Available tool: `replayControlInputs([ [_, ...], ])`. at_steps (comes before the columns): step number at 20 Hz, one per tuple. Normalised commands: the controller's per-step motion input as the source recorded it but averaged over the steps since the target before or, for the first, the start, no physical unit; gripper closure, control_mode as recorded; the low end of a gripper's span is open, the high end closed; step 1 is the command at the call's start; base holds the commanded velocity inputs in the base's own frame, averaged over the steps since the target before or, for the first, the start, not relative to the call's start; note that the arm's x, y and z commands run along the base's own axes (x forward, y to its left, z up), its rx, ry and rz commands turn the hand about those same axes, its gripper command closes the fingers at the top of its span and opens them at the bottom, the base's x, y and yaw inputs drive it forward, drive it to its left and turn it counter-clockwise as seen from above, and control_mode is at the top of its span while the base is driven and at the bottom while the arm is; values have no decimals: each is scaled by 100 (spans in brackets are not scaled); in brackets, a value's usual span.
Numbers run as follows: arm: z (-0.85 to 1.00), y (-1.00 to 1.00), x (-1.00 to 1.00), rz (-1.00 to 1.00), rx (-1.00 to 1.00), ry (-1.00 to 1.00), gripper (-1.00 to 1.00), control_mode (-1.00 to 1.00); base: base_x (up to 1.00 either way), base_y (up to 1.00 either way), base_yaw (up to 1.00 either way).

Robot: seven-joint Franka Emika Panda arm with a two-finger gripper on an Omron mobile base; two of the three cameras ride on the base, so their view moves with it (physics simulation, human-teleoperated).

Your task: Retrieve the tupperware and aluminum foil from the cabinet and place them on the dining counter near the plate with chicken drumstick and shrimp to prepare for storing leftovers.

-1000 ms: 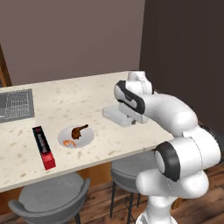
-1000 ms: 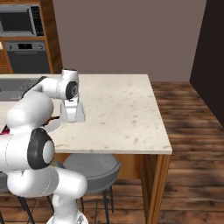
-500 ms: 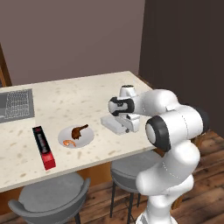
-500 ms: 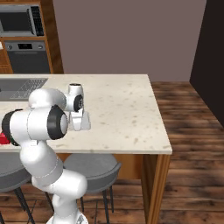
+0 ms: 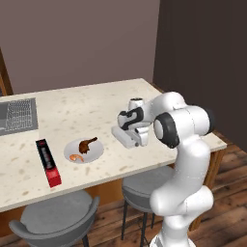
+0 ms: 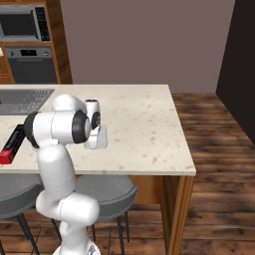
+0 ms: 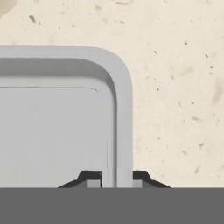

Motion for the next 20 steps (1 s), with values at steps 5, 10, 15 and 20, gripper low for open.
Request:
replayControlInputs([
  [5, -53, 0, 24, -2, -2, 0, 100, -100, 0, 0, 0],
  [10, -54, 5, 0, 0, -1, 0, 100, -100, 0, 0, 0],
  [15, -18, 3, -2, 0, 0, 0, -100, -100, 0, 0, 0],
  [20, 2, 0, -39, 0, 0, -6, -100, -100, 0, 0, 0],
])
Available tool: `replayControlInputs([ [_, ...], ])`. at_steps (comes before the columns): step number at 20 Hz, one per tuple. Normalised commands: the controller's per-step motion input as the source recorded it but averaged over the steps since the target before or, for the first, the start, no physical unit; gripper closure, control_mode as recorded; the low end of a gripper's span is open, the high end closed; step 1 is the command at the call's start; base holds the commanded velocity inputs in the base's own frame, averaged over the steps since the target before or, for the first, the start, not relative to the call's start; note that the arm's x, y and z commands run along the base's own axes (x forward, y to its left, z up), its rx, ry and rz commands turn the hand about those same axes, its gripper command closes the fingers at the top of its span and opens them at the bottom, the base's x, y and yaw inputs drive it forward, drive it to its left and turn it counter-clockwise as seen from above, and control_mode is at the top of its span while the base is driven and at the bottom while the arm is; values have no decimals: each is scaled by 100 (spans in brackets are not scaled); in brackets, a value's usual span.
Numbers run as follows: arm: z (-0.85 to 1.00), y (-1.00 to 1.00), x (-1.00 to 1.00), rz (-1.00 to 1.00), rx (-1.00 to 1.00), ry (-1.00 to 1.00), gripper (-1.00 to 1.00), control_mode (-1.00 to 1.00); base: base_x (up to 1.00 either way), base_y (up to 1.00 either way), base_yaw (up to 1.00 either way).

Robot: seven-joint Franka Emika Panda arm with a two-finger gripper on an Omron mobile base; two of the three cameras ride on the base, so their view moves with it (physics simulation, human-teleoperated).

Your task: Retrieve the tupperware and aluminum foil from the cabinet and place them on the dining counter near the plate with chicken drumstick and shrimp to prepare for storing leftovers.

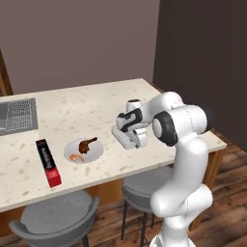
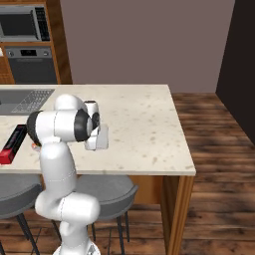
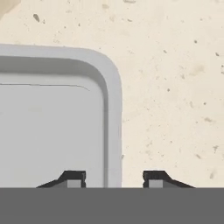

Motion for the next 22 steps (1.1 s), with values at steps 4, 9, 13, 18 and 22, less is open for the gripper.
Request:
replayControlInputs([
  [4, 13, 0, -55, 0, 0, -19, -100, -100, 0, 0, 0],
  [9, 50, 0, -78, 0, 0, -43, -100, -100, 0, 0, 0],
  [13, 86, 0, -85, 0, 0, -65, -100, -100, 0, 0, 0],
  [18, 100, 0, -96, 1, 0, -70, -100, -100, 0, 0, 0],
  [22, 100, 13, -100, 7, 0, -65, -100, -100, 0, 0, 0],
])
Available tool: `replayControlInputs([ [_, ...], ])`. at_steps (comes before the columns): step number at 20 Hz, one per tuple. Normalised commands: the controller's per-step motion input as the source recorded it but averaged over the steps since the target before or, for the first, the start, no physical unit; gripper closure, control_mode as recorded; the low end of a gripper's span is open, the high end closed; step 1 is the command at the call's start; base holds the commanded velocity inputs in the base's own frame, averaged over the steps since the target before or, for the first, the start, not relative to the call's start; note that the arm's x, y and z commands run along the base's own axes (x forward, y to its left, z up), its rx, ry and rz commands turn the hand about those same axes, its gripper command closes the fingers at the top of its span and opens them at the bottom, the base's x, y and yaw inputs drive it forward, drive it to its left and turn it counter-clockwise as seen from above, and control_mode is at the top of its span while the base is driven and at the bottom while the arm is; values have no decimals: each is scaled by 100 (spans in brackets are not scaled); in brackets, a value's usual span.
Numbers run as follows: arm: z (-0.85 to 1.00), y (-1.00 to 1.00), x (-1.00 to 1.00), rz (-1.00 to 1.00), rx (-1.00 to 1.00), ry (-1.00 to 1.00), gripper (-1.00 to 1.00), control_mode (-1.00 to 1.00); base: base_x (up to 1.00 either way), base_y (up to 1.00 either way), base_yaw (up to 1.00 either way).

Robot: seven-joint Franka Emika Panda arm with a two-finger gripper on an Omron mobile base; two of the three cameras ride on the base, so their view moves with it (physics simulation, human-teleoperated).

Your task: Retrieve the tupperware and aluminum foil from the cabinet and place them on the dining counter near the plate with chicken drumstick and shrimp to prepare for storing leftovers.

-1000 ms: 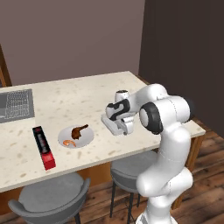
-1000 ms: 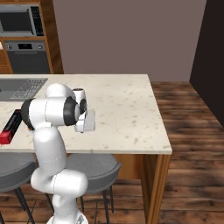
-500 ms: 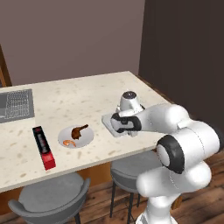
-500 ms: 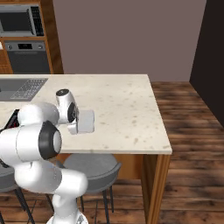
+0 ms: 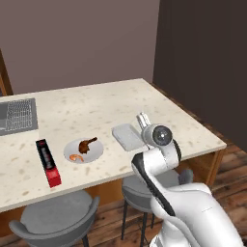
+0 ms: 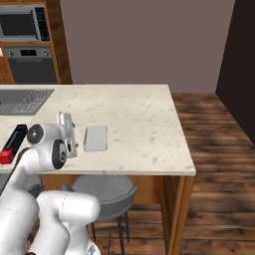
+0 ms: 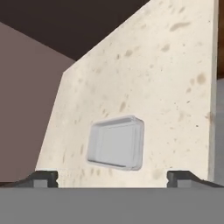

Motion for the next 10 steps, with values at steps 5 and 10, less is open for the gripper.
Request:
replayControlInputs([
  [5, 100, 43, -100, 13, -7, -64, -100, -100, 0, 0, 0],
  [10, 36, 34, -65, 13, -11, -46, -100, -100, 0, 0, 0],
])
